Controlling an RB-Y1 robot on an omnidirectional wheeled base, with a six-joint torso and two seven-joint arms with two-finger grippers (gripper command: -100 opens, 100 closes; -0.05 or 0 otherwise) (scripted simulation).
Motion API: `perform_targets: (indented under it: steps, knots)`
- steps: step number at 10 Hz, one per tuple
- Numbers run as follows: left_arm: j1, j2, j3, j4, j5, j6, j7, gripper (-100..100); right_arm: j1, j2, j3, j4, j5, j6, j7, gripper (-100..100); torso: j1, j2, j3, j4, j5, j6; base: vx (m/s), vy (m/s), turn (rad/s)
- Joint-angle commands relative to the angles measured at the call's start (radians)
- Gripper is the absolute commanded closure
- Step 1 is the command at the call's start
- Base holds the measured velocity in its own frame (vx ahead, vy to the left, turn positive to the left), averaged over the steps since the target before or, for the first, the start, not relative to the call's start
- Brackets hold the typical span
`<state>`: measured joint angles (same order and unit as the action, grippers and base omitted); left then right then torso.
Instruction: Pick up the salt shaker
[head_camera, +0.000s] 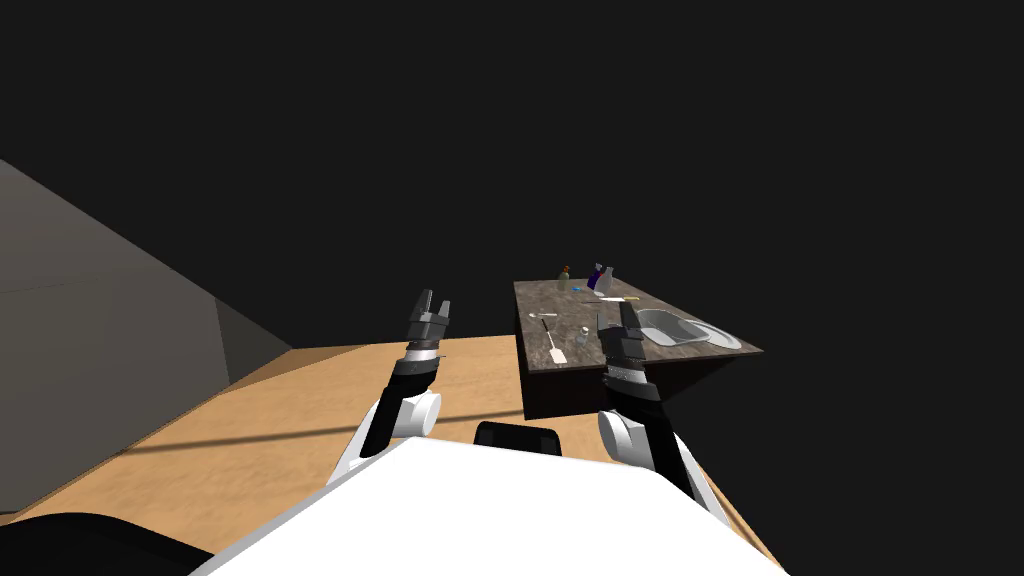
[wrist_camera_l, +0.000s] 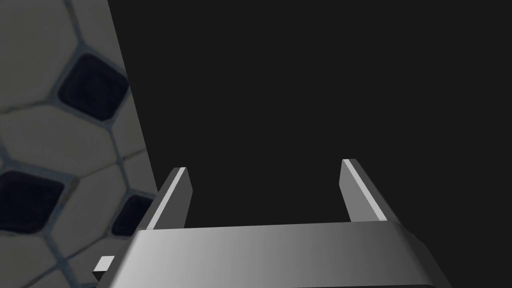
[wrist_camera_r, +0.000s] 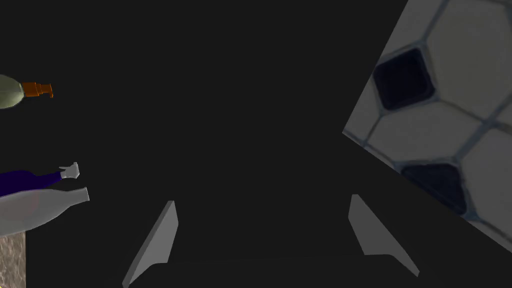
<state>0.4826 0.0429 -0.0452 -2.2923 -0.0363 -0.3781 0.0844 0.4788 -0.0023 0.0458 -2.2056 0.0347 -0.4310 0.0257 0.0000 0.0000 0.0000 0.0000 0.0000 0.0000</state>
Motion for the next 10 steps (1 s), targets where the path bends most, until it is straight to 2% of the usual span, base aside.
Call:
perform_targets:
  steps: [1,3,4,10]
  knots:
    - [0.0,0.0,0.0,0.0,0.0,0.0,0.0,0,0.009,-0.033,-0.007,0.009,0.006,0.009,0.015,-100,0.0,0.0,0.0,0.0,0.0,0.0,-0.007,0.05,0.017]
    - [0.0,0.0,0.0,0.0,0.0,0.0,0.0,0,0.022,-0.066,-0.017,0.023,0.015,0.021,0.035,-100,0.005,0.002,0.001,0.0,0.001,0.0,-0.025,0.094,0.008]
    - [0.0,0.0,0.0,0.0,0.0,0.0,0.0,0,0.039,-0.099,-0.032,0.042,0.027,0.037,0.062,-100,0.006,0.002,0.001,0.0,0.001,0.0,-0.047,0.161,0.022]
    - [0.0,0.0,0.0,0.0,0.0,0.0,0.0,0,0.101,-0.193,-0.095,0.122,0.078,0.101,0.164,-100,0.01,0.0,0.0,0.0,0.002,0.0,-0.014,0.155,0.013]
